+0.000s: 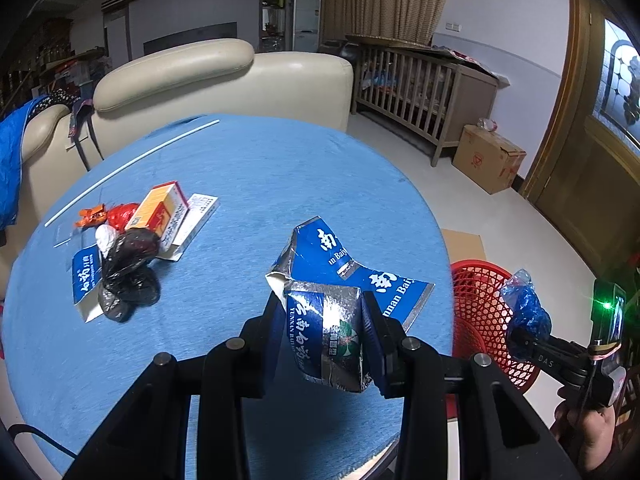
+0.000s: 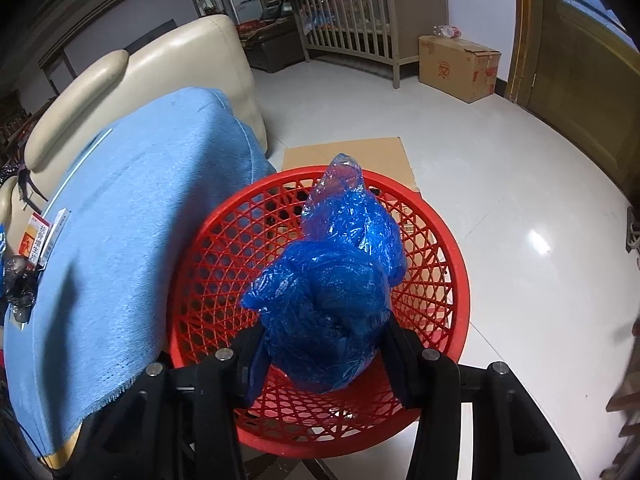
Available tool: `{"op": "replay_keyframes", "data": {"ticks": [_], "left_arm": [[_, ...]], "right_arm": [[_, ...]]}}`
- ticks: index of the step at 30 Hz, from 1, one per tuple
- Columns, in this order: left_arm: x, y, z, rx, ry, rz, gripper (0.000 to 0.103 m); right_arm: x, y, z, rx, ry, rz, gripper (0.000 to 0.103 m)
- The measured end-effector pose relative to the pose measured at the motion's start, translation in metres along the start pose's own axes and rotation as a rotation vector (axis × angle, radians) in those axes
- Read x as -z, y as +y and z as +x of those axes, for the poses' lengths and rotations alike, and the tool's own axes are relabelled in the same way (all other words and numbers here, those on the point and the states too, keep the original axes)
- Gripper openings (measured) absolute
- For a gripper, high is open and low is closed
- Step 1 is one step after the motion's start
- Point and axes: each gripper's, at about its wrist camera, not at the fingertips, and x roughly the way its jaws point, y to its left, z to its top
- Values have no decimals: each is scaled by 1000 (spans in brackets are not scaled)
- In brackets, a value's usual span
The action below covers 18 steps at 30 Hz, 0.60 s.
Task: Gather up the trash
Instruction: 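Carry the blue plastic bags in the right tool over the red wastebasket, then open the right tool to drop the blue bags into the wastebasket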
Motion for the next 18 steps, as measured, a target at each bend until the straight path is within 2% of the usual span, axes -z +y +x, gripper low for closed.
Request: {"op": "replay_keyframes", "data": {"ticks": [12,15,18], "left_arm": [[-9,-27,7,22,5,52,39],[-11,-35,10,28,7,64,39],[-15,-44,14,40,15,83,39]], "right_arm": [[-1,-7,12,15,12,16,51],[-2,-8,16,8,27,21,56],[-2,-10,19,-24,41,30,69]]}}
